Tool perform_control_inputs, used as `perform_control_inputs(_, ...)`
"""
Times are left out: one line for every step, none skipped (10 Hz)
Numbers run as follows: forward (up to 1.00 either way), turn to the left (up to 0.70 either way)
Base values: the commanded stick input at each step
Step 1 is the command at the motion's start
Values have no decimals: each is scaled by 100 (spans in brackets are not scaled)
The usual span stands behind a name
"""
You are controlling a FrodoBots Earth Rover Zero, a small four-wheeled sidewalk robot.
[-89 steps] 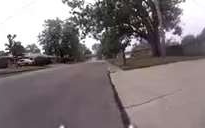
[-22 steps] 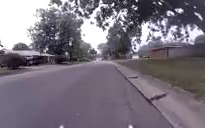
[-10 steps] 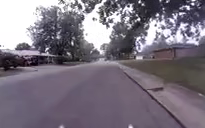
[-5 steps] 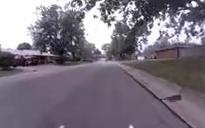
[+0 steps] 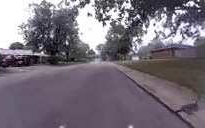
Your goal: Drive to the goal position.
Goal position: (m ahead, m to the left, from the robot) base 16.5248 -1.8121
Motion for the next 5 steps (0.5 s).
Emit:
perform_control_inputs(100,-13)
perform_control_inputs(100,0)
perform_control_inputs(100,0)
perform_control_inputs(100,0)
perform_control_inputs(100,0)
